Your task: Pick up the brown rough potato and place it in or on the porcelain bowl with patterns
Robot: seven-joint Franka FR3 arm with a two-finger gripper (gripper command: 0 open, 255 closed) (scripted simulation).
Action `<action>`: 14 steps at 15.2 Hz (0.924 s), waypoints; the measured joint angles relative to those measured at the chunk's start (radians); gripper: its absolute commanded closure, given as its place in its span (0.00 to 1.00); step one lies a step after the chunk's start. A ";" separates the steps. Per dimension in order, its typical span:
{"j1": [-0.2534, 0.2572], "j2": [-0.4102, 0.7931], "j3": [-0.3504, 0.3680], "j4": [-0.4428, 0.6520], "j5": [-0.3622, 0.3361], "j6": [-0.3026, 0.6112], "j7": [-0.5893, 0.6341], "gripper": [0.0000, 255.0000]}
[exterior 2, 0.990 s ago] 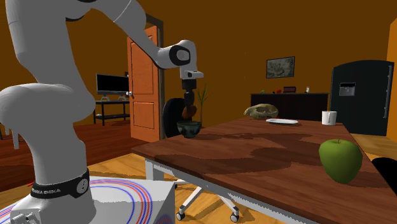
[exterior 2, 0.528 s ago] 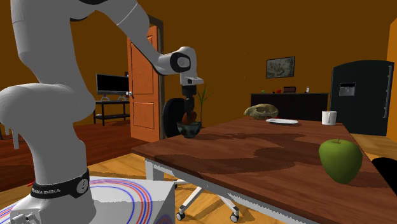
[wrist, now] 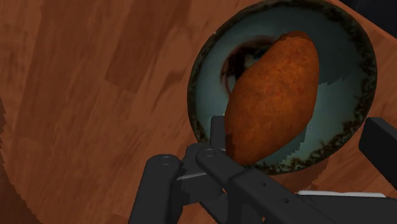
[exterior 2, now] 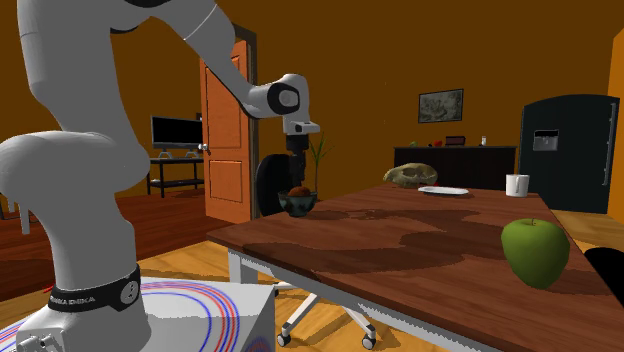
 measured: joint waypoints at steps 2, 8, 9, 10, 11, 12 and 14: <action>0.000 0.000 0.000 0.000 0.000 0.000 0.000 0.00; 0.000 -0.062 -0.018 0.047 0.042 -0.096 -0.033 0.00; 0.000 -0.071 -0.022 0.058 0.047 -0.113 -0.037 0.00; 0.000 -0.075 -0.023 0.062 0.051 -0.122 -0.039 0.00; 0.000 -0.077 -0.024 0.064 0.052 -0.126 -0.040 0.00; 0.001 -0.079 -0.025 0.065 0.053 -0.128 -0.041 0.00; 0.001 -0.080 -0.025 0.065 0.054 -0.130 -0.041 0.00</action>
